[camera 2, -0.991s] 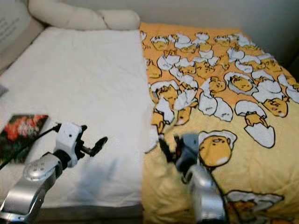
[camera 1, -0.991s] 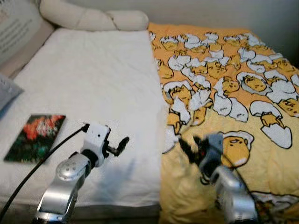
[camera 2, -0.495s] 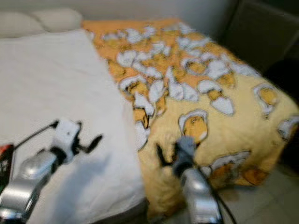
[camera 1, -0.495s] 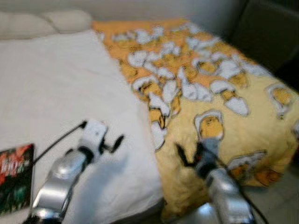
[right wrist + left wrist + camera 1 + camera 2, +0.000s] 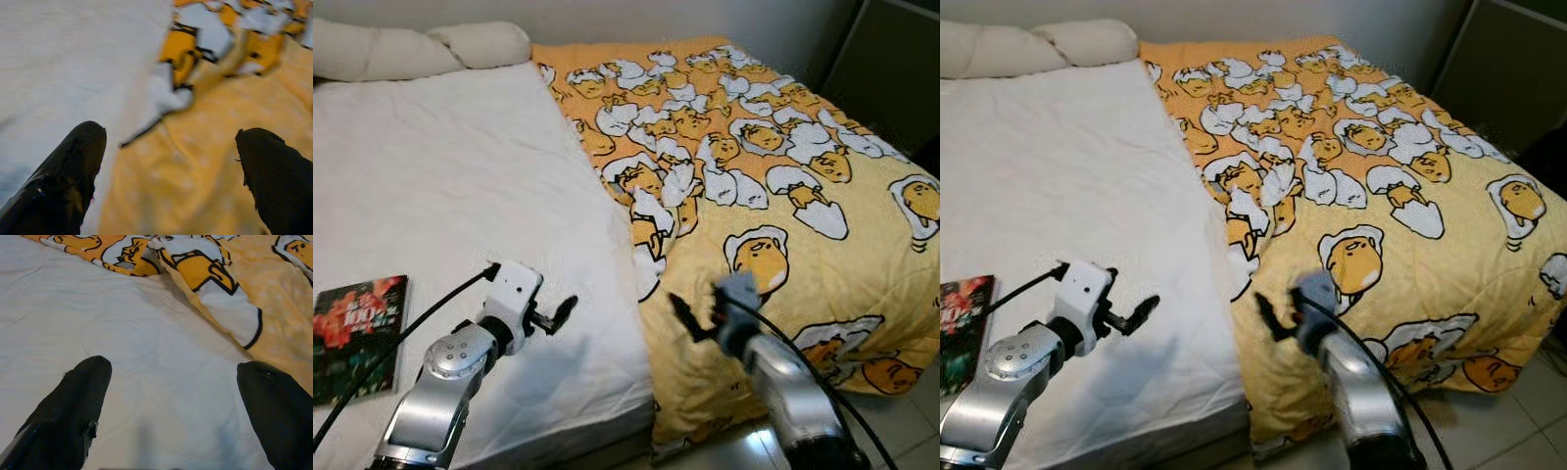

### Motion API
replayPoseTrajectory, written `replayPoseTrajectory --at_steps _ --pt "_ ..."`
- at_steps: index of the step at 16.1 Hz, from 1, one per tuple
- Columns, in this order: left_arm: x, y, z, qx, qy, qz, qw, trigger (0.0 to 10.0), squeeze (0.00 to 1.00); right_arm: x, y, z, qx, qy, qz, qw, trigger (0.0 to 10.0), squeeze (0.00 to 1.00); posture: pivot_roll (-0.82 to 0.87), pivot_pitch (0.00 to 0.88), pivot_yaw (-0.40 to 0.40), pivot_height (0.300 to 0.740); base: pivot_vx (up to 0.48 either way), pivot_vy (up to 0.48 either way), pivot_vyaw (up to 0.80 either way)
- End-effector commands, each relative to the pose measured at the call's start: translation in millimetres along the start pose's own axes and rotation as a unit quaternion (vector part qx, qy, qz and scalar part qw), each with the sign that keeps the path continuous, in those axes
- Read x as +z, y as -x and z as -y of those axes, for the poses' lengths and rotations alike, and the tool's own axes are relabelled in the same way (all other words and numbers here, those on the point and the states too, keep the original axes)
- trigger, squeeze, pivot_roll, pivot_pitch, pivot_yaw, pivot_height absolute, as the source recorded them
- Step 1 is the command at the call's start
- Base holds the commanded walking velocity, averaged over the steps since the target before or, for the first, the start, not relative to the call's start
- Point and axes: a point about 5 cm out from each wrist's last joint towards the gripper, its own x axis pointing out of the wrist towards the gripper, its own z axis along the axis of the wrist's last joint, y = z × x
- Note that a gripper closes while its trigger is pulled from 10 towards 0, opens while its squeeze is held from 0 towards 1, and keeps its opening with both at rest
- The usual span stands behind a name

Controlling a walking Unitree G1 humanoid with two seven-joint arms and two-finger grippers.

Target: Clean up the room

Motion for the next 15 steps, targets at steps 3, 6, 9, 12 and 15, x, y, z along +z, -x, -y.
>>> replayPoseTrajectory --at_steps 3,6,9,12,15 --pt "5 9.1 6.0 -0.075 -0.017 -0.005 0.997 10.0 0.49 -10 -16.7 -5.3 0.052 0.042 -0.081 0.994 10.0 1.00 0.10 0.000 -0.036 0.740 0.000 0.000 0.00" --pt "1 27.2 14.8 -0.201 -0.058 -0.051 0.977 10.0 0.47 -26 -33.3 -9.7 0.050 0.070 -0.183 0.979 10.0 1.00 0.13 0.000 -0.042 0.740 0.000 0.000 0.00" --pt "7 41.5 19.2 -0.268 -0.060 -0.068 0.959 10.0 0.47 -45 -31.6 -8.8 0.022 0.155 -0.249 0.956 10.0 0.00 0.14 0.000 -0.026 0.740 0.000 0.000 0.00" --pt "8 48.0 19.3 -0.289 -0.063 -0.082 0.952 10.0 0.46 -51 -31.0 -10.9 0.006 0.126 -0.257 0.958 0.0 0.00 0.16 0.000 -0.021 0.740 0.000 0.000 0.00" --pt "7 51.1 21.0 -0.295 -0.060 -0.091 0.949 10.0 0.47 -53 -30.4 -11.9 -0.006 0.118 -0.249 0.961 0.0 0.00 0.16 0.000 -0.022 0.740 0.000 0.000 0.00"
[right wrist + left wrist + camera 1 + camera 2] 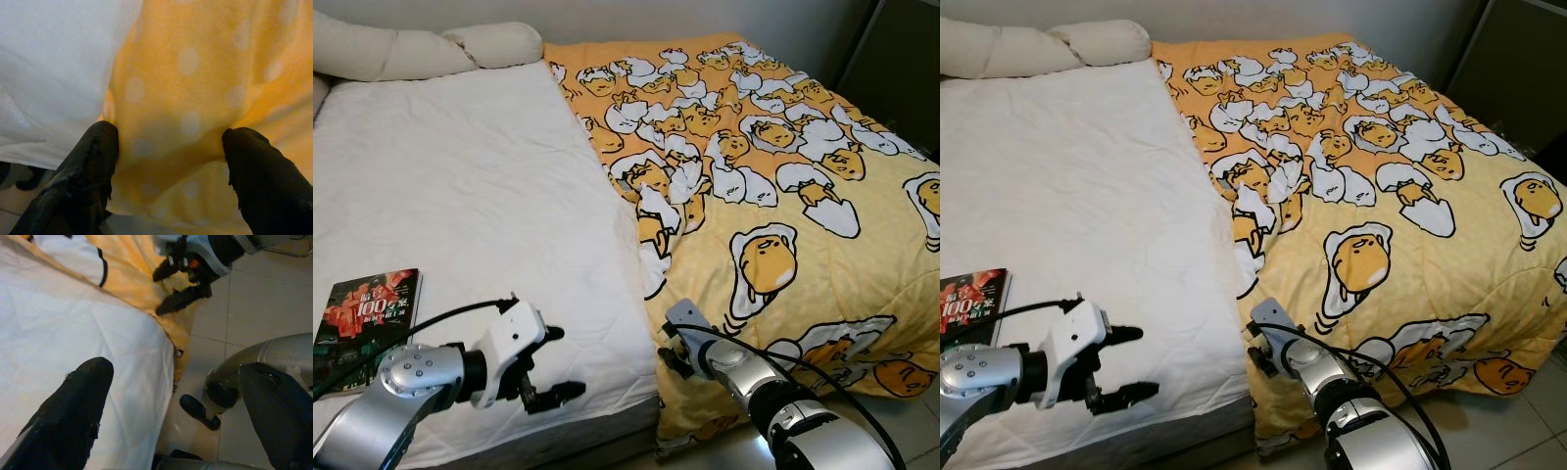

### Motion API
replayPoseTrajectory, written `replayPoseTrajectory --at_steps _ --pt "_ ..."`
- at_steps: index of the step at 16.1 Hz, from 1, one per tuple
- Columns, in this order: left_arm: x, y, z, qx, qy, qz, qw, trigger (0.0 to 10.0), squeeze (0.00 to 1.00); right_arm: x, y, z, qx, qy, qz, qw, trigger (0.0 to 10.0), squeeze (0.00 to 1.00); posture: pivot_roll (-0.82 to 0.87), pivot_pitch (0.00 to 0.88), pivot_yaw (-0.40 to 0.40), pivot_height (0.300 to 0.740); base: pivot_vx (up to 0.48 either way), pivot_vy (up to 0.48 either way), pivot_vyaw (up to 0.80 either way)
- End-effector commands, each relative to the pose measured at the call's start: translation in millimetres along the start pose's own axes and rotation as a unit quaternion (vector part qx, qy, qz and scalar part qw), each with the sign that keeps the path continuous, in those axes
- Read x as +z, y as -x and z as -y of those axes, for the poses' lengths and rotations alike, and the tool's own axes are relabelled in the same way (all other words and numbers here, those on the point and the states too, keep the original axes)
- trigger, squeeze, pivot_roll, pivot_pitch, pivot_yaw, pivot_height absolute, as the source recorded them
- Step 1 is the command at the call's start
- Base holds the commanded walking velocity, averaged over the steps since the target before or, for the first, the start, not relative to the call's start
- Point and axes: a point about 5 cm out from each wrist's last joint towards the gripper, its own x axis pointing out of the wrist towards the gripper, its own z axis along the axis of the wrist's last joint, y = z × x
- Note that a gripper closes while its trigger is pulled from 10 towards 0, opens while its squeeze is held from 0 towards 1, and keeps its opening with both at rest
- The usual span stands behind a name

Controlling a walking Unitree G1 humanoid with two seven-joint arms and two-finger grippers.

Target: Clean up the room

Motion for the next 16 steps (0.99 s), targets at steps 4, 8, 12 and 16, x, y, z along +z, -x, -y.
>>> replayPoseTrajectory --at_steps 4,8,12,16 --pt "6 1.3 5.8 -0.010 -0.006 0.001 1.000 10.0 0.47 -4 1.0 5.7 -0.015 -0.026 0.002 1.000 0.0 0.00 0.17 0.000 -0.028 0.740 0.000 0.000 0.00" --pt "7 3.6 2.3 0.002 -0.011 0.000 1.000 10.0 0.47 -6 3.4 15.4 -0.037 -0.051 0.009 0.998 0.0 0.00 0.18 0.000 -0.029 0.740 0.000 0.000 0.00" --pt "8 3.2 2.2 0.006 -0.012 -0.001 1.000 10.0 0.47 -8 5.0 20.8 -0.046 -0.067 0.010 0.997 0.0 0.00 0.18 0.000 -0.022 0.740 0.000 0.000 0.00" --pt "8 6.6 1.1 0.010 -0.014 -0.006 1.000 10.0 0.47 -15 7.5 26.7 -0.055 -0.079 0.007 0.995 0.0 0.00 0.19 0.000 -0.012 0.740 0.000 0.000 0.00"
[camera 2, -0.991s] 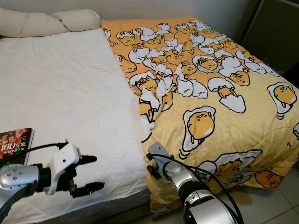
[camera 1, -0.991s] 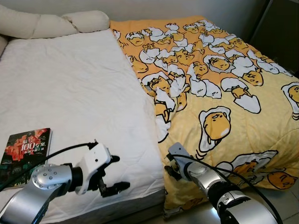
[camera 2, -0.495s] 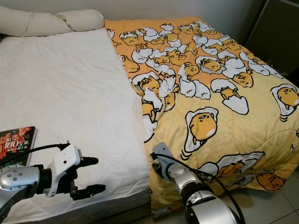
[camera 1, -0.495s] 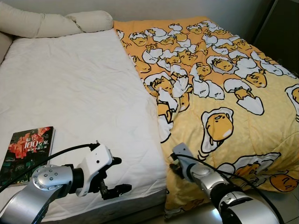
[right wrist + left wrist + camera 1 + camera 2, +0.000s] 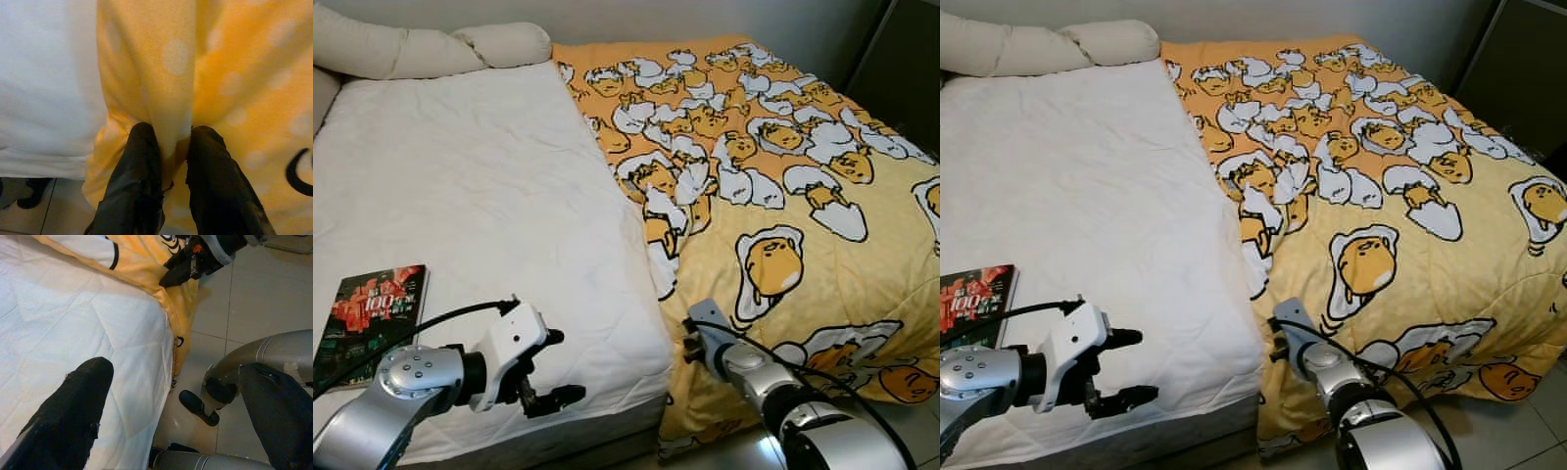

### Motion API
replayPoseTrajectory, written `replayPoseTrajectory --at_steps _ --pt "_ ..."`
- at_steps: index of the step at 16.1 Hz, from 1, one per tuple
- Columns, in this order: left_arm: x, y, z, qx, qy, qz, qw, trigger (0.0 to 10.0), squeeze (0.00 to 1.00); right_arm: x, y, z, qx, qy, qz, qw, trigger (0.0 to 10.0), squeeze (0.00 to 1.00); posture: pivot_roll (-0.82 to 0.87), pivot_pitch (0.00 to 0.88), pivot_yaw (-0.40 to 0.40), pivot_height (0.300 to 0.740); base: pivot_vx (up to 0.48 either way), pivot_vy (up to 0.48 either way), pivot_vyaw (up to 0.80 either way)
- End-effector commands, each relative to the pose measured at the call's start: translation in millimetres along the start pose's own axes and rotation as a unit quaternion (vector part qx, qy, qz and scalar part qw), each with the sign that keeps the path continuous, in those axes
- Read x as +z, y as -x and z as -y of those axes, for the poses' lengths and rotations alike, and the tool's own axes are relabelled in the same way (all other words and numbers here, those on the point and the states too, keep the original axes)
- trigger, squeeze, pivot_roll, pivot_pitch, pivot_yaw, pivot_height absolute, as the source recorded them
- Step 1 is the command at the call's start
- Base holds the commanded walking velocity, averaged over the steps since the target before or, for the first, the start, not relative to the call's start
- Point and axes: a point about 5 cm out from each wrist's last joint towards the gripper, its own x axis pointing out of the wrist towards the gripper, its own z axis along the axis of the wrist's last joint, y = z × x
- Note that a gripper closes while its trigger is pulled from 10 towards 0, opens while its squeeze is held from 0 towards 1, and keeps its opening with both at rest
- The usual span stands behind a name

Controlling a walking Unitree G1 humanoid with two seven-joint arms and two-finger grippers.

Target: Clean up the room

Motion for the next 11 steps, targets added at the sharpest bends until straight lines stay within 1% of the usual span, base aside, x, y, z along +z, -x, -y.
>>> replayPoseTrajectory --at_steps 1,4,5,6,8,9,10,11 --pt "4 4.4 -0.4 0.006 -0.012 -0.001 1.000 10.0 0.47 1 1.2 6.0 -0.010 -0.012 0.007 1.000 0.0 0.00 0.19 0.000 -0.009 0.740 0.000 0.000 0.00" --pt "4 5.6 -0.9 0.007 -0.012 -0.003 1.000 10.0 0.47 0 1.9 7.0 0.002 -0.021 0.014 1.000 0.0 0.00 0.20 0.000 -0.004 0.740 0.000 0.000 0.00" --pt "4 6.2 -1.0 0.007 -0.012 -0.004 1.000 10.0 0.48 1 2.4 6.9 0.016 -0.025 0.018 0.999 0.0 0.00 0.20 0.000 0.001 0.740 0.000 0.000 0.00" --pt "3 6.9 -0.7 0.005 -0.012 -0.006 1.000 10.0 0.47 1 3.1 6.4 0.039 -0.027 0.023 0.999 0.0 0.00 0.20 0.000 0.003 0.740 0.000 0.000 0.00" --pt "3 7.7 -1.2 0.004 -0.011 -0.007 1.000 10.0 0.47 -2 4.4 1.7 0.097 -0.013 0.018 0.995 0.0 0.00 0.19 0.000 0.009 0.740 0.000 0.000 0.00" --pt "3 7.1 -1.6 0.002 -0.011 -0.009 1.000 10.0 0.47 -7 6.5 -7.2 0.171 0.001 0.006 0.985 0.0 0.00 0.19 0.000 0.013 0.740 0.000 0.000 0.00" --pt "3 6.9 -1.6 0.002 -0.011 -0.009 1.000 10.0 0.47 -8 6.9 -8.8 0.184 0.003 0.005 0.983 0.0 0.00 0.19 0.000 0.013 0.740 0.000 0.000 0.00" --pt "3 6.0 -1.6 0.000 -0.012 -0.009 1.000 10.0 0.47 -11 8.5 -13.4 0.221 0.003 -0.001 0.975 0.0 0.00 0.18 0.000 0.016 0.740 0.000 0.000 0.00"
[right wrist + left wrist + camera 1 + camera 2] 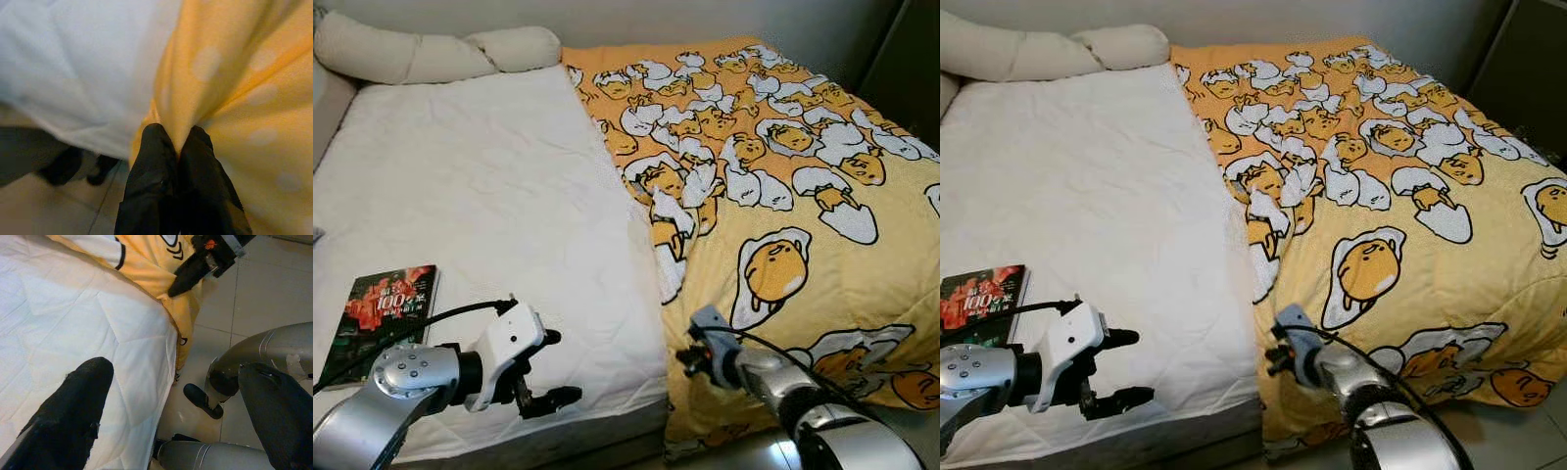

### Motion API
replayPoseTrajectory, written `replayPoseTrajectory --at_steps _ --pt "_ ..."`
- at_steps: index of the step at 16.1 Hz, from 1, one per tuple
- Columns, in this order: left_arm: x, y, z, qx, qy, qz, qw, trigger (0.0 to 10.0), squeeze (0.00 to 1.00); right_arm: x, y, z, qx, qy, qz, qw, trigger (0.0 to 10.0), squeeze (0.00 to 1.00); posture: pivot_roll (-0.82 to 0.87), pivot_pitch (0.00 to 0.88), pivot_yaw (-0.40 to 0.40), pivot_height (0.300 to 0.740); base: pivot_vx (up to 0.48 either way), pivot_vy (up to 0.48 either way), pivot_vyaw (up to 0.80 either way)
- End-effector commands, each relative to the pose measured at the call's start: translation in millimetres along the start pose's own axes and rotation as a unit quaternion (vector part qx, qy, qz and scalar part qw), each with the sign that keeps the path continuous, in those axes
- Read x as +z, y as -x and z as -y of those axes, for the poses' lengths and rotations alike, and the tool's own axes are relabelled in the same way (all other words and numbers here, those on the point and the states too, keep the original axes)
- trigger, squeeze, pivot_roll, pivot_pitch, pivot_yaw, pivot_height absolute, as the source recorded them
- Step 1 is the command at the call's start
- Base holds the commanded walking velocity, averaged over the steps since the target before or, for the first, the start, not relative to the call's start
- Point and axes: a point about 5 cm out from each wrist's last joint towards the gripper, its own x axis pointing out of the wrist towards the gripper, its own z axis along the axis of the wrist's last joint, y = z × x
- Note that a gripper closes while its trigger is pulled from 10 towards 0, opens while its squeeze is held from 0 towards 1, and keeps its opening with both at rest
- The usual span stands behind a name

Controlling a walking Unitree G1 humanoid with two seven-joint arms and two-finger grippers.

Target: Clean up the room

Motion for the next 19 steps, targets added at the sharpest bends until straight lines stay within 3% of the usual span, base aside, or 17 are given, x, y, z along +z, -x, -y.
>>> replayPoseTrajectory --at_steps 1,6,10,12,14,16,17,18,19 --pt "3 1.8 -2.1 0.003 -0.005 -0.001 1.000 10.0 0.47 -5 -4.7 -13.9 0.060 0.002 -0.009 0.998 0.0 0.00 0.18 0.000 0.017 0.740 0.000 0.000 0.00" --pt "2 3.5 -0.8 0.001 -0.003 -0.001 1.000 10.0 0.48 -18 3.0 -19.5 0.147 0.004 -0.018 0.989 0.0 0.00 0.18 0.000 0.005 0.740 0.000 0.000 0.00" --pt "1 0.2 0.2 -0.001 0.001 0.002 1.000 10.0 0.47 -51 15.2 -29.6 0.201 0.018 -0.053 0.978 0.0 0.00 0.16 0.000 -0.001 0.740 0.000 0.000 0.00" --pt "3 -4.7 -0.5 -0.001 -0.002 0.007 1.000 10.0 0.47 -65 19.1 -32.7 0.183 0.006 -0.056 0.981 0.0 0.00 0.15 0.000 -0.002 0.740 0.000 0.000 0.00" --pt "4 -8.5 -0.7 0.001 -0.004 0.010 1.000 10.0 0.47 -92 23.5 -46.9 0.171 -0.006 -0.051 0.984 0.0 0.00 0.14 0.000 -0.008 0.740 0.000 0.000 0.00" --pt "5 -9.9 -2.0 0.006 -0.004 0.015 1.000 10.0 0.47 -100 22.1 -49.3 0.144 -0.005 -0.055 0.988 0.0 0.00 0.14 0.000 -0.013 0.740 0.000 0.000 0.00" --pt "3 -10.1 -3.2 0.014 -0.002 0.016 1.000 10.0 0.47 -101 18.4 -43.9 0.084 -0.004 -0.050 0.995 10.0 0.07 0.14 0.000 -0.017 0.740 0.000 0.000 0.00" --pt "1 -9.7 -5.5 0.026 0.004 0.017 1.000 10.0 0.47 -92 16.9 -35.2 0.037 -0.013 -0.024 0.999 10.0 1.00 0.13 0.000 -0.018 0.740 0.000 0.000 0.00" --pt "0 -9.7 -6.2 0.030 0.006 0.017 0.999 10.0 0.47 -89 16.8 -33.2 0.028 -0.018 -0.015 0.999 10.0 1.00 0.13 0.000 -0.018 0.740 0.000 0.000 0.00"
